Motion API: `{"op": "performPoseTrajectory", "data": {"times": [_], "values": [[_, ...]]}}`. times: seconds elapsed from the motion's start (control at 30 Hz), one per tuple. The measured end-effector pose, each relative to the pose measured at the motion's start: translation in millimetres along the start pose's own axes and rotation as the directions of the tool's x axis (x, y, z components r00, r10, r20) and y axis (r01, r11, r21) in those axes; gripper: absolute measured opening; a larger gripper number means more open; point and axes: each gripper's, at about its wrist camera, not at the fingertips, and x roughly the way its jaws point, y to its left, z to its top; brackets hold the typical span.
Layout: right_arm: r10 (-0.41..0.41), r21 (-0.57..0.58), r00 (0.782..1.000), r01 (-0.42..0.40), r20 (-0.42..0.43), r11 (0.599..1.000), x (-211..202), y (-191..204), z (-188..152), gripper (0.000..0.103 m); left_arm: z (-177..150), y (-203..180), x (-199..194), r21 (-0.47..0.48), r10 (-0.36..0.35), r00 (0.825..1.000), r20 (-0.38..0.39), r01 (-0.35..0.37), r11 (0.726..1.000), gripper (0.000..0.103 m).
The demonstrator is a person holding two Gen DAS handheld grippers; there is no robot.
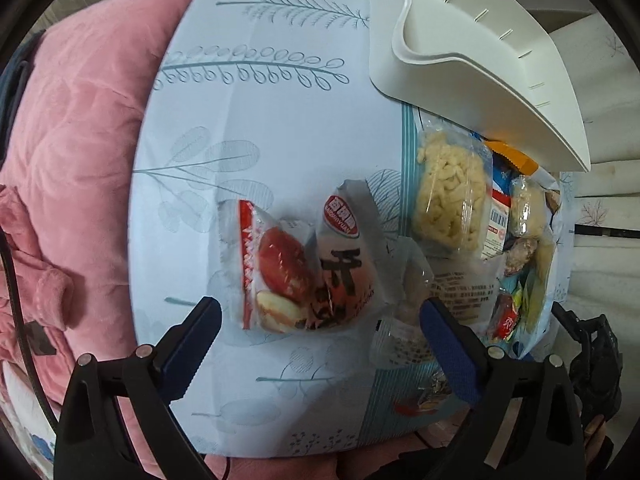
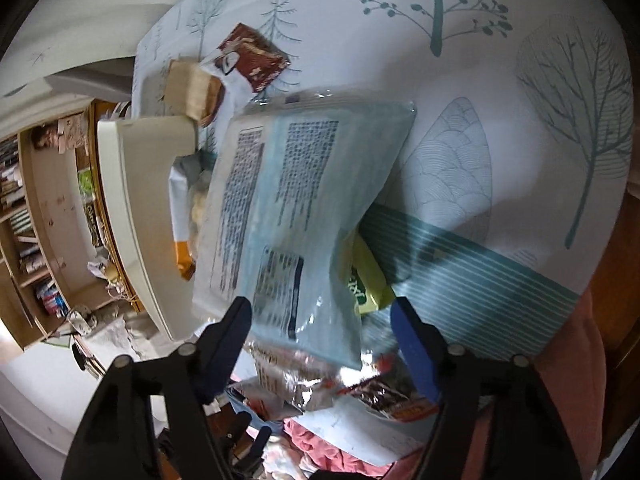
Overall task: Organize snacks
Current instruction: 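Grasp the red-white triangular snack bag with left while right grasps the blue-white bag, then carry both held bags over the white tray and open both grippers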
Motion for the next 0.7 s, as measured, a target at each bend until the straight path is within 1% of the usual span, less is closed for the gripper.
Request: {"op": "performPoseTrajectory", "data": {"times": [0.07,0.13,0.2,0.23,0.27,0.3,0.4,0.47,0.5,0.63,0.7], "values": [[0.002,-0.005,1.0,-0.002,0.011,1.0,-1,-1,2,0.067,3,0,6,0.002,0.003,1.0,-0.005,-0.003,1.0,0.098],[0.01,-0.005,1.0,-0.01,0.027,1.0,-1,0,4,0.063,6,0,13,-0.001,0.01,1.0,-0.015,-0.01,1.0,0.097],[0.016,0.005,0.999,-0.016,0.043,1.0,-1,0,7,0.059,8,0,20,-0.008,0.003,1.0,-0.03,-0.003,1.0,0.091],[0.022,0.008,0.999,-0.023,0.047,1.0,0,1,8,0.055,9,0,23,-0.011,0.004,0.999,-0.034,-0.004,1.0,0.09],[0.031,0.009,0.998,-0.031,0.051,0.999,0,1,9,0.05,10,0,25,-0.017,0.003,0.999,-0.038,-0.004,1.0,0.086],[0.034,0.005,0.998,-0.034,0.055,0.999,0,2,11,0.049,11,0,28,-0.021,-0.003,0.999,-0.041,0.003,1.0,0.082],[0.01,-0.022,0.998,-0.008,0.064,1.0,0,10,13,0.041,14,0,33,-0.019,-0.014,0.999,-0.048,0.013,1.0,0.081],[0.001,-0.042,0.997,0.003,0.078,0.999,-2,13,12,0.031,15,-2,36,-0.011,-0.01,0.999,-0.045,0.009,1.0,0.08],[-0.006,-0.055,0.996,0.011,0.09,0.998,-4,15,11,0.03,16,-1,36,-0.009,-0.013,0.999,-0.044,0.013,1.0,0.079],[-0.018,-0.1,0.992,0.03,0.125,0.995,-11,22,7,0.018,19,1,39,-0.006,-0.031,0.999,-0.043,0.03,1.0,0.077],[-0.021,-0.129,0.989,0.04,0.149,0.991,-17,26,3,0.015,22,2,39,-0.005,-0.041,0.998,-0.046,0.041,0.999,0.073]]}}
